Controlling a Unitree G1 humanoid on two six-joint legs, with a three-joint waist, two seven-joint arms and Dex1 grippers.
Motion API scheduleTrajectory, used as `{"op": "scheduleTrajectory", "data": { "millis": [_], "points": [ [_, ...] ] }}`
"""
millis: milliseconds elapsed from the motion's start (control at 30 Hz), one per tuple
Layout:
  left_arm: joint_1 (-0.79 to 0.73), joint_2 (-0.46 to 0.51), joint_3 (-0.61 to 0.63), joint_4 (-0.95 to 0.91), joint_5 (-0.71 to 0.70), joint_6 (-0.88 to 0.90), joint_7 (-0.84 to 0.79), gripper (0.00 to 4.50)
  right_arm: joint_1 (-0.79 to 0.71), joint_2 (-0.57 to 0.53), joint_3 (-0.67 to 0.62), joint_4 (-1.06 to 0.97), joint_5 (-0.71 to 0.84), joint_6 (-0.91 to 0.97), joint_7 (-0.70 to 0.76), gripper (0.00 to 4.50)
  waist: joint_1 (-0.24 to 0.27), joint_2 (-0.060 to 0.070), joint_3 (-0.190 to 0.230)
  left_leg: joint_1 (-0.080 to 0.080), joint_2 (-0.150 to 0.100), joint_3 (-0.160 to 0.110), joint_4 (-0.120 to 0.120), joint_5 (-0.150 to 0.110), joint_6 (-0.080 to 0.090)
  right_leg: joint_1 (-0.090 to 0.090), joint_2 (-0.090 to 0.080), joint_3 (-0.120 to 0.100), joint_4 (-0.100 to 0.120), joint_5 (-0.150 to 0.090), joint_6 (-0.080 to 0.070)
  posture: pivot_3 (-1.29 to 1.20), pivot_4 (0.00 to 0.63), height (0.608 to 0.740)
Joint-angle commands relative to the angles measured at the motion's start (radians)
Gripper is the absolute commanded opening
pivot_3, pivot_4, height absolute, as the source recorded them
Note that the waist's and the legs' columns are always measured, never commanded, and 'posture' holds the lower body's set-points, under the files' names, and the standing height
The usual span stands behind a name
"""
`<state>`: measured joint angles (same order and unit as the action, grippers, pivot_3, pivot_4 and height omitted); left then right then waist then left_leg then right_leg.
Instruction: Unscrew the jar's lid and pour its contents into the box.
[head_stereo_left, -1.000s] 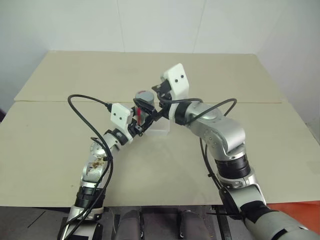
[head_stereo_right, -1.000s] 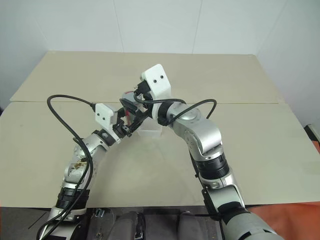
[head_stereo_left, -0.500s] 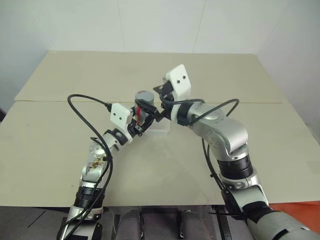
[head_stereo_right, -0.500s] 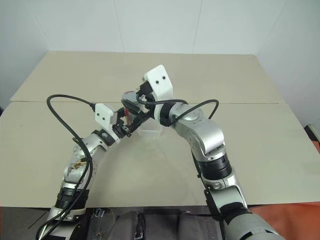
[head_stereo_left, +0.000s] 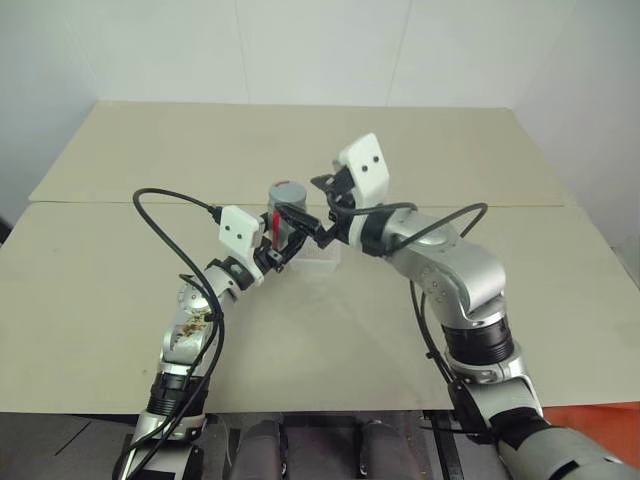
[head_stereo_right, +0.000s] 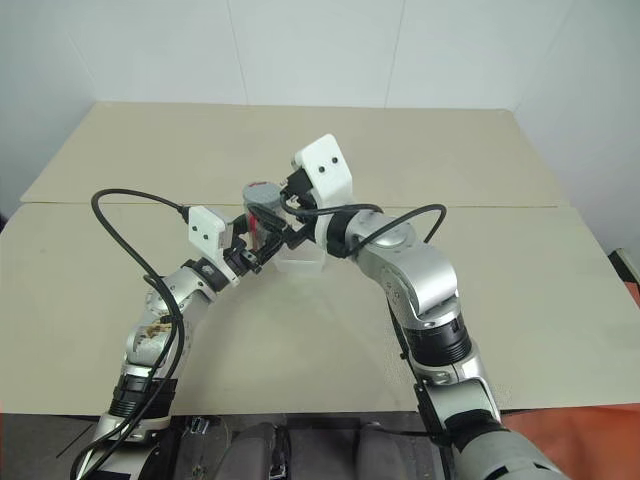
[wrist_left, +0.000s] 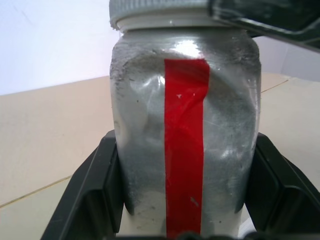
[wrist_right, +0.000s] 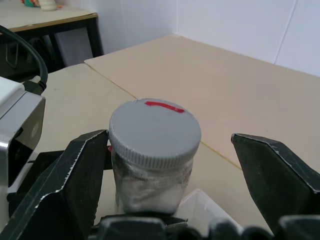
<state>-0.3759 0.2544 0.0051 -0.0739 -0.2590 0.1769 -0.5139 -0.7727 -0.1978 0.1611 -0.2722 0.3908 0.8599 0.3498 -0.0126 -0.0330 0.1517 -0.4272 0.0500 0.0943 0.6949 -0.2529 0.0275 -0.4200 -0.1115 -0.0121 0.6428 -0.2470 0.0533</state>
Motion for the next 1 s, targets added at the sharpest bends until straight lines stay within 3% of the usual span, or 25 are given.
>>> {"op": "scheduleTrajectory", "data": {
  "millis": [33,300,1000],
  "points": [
    [-0.001,0.008,0.023,-0.052,-0.013,-0.018,0.006,2.75,0.002,-0.018,-0.056,-0.058,0.013,0.005,-0.003,4.46,0.0,0.0,0.0,0.0,0.0,0.0,0.0,0.0,0.0,0.0,0.0,0.0,0.0,0.0,0.0,0.0,0.15,0.74],
    [-0.018,0.0,0.012,-0.034,-0.007,-0.026,0.0,2.75,-0.014,0.002,-0.045,-0.087,0.047,-0.009,0.027,4.46,0.0,0.0,0.0,0.0,0.0,0.0,0.0,0.0,0.0,0.0,0.0,0.0,0.0,0.0,0.0,0.0,0.15,0.74],
    [-0.014,-0.002,0.004,-0.044,-0.004,-0.026,-0.001,2.75,-0.107,0.072,-0.015,0.095,-0.045,-0.061,0.013,4.46,0.0,0.0,0.0,0.0,0.0,0.001,0.0,0.0,-0.001,0.0,0.0,0.0,0.0,0.0,0.0,0.0,0.15,0.74]
  ]
}}
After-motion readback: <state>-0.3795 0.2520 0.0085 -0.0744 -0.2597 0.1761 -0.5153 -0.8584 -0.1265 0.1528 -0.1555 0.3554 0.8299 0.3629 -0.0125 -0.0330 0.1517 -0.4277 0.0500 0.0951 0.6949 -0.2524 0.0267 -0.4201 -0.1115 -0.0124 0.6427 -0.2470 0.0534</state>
